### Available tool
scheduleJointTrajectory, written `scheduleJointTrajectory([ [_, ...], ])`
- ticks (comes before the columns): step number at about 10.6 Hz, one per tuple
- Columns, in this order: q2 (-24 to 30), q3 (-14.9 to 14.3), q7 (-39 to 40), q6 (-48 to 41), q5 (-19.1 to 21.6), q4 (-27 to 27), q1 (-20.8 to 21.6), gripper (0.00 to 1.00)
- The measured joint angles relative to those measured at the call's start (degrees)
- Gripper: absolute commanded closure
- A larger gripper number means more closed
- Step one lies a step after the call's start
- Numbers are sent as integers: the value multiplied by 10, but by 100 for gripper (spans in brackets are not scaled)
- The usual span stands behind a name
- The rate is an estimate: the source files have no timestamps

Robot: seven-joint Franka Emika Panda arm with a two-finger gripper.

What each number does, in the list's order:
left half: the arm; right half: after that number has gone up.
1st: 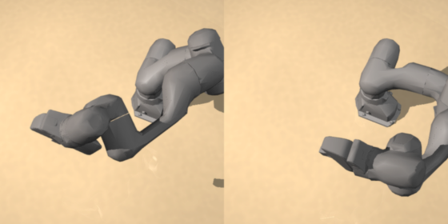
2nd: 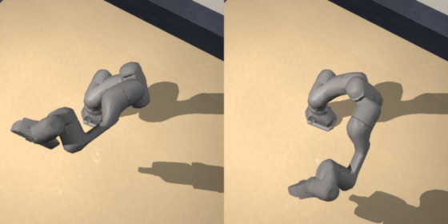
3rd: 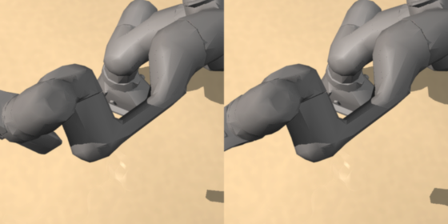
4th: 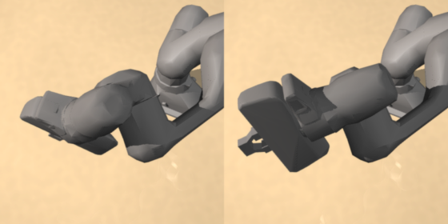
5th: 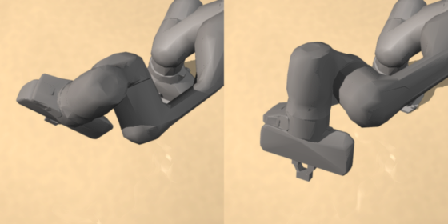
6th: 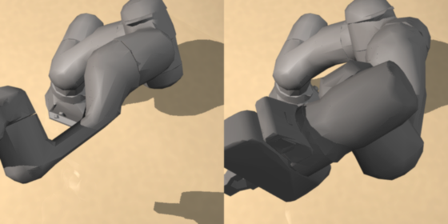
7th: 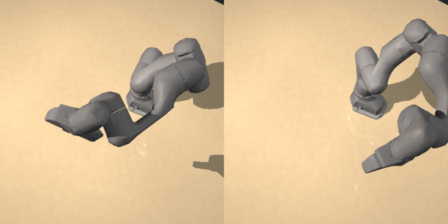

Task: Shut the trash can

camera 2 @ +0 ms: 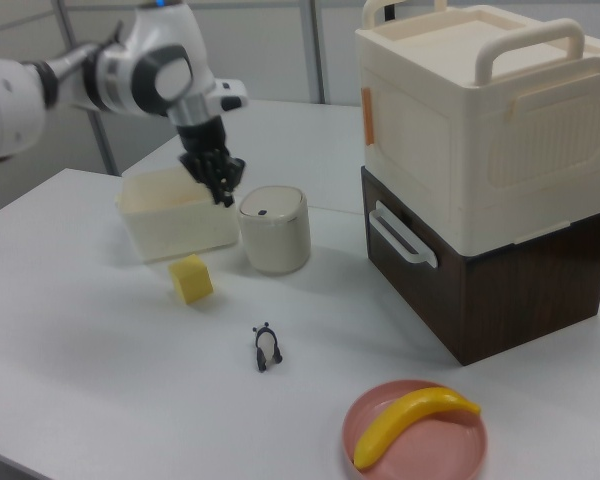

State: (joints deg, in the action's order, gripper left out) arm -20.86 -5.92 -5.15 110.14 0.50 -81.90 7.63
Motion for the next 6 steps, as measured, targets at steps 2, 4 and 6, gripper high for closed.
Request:
scheduleJointTrajectory([
  [2,49,1,0,-116,1,-1,2,0],
  [4,78,1,1,-158,1,-4,1,0],
  [6,87,0,2,-167,1,-9,1,0],
])
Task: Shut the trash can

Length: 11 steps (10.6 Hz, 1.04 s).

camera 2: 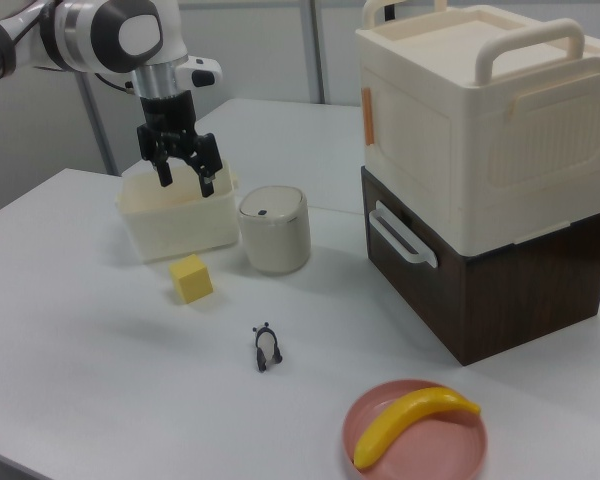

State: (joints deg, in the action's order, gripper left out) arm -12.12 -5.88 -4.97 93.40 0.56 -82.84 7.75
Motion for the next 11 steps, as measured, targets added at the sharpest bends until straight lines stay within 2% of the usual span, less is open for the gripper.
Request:
scheduleJointTrajectory([
  [8,1,0,0,0,0,-16,1,0],
  [11,50,2,0,44,0,-89,1,0],
])
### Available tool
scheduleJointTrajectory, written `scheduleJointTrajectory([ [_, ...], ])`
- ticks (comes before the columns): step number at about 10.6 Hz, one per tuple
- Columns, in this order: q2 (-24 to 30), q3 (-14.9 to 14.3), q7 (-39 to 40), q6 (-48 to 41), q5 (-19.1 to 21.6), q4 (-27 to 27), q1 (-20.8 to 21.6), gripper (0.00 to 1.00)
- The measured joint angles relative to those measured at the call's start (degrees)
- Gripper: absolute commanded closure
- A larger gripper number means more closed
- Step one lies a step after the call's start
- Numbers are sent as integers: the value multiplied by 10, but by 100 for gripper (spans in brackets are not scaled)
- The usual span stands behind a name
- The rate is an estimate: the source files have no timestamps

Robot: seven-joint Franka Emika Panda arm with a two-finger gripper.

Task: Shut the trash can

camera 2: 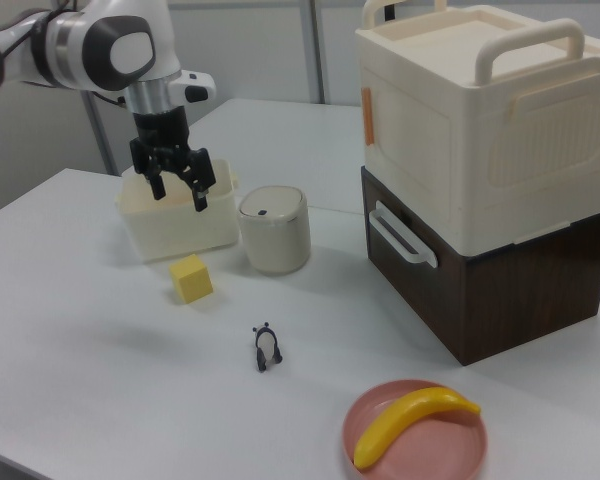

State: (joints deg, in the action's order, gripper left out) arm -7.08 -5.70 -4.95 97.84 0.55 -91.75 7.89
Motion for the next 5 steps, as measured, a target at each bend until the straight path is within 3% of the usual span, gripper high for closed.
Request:
scheduleJointTrajectory([
  [2,32,1,0,2,0,-34,0,0],
  [5,39,1,0,2,0,-45,0,0],
])
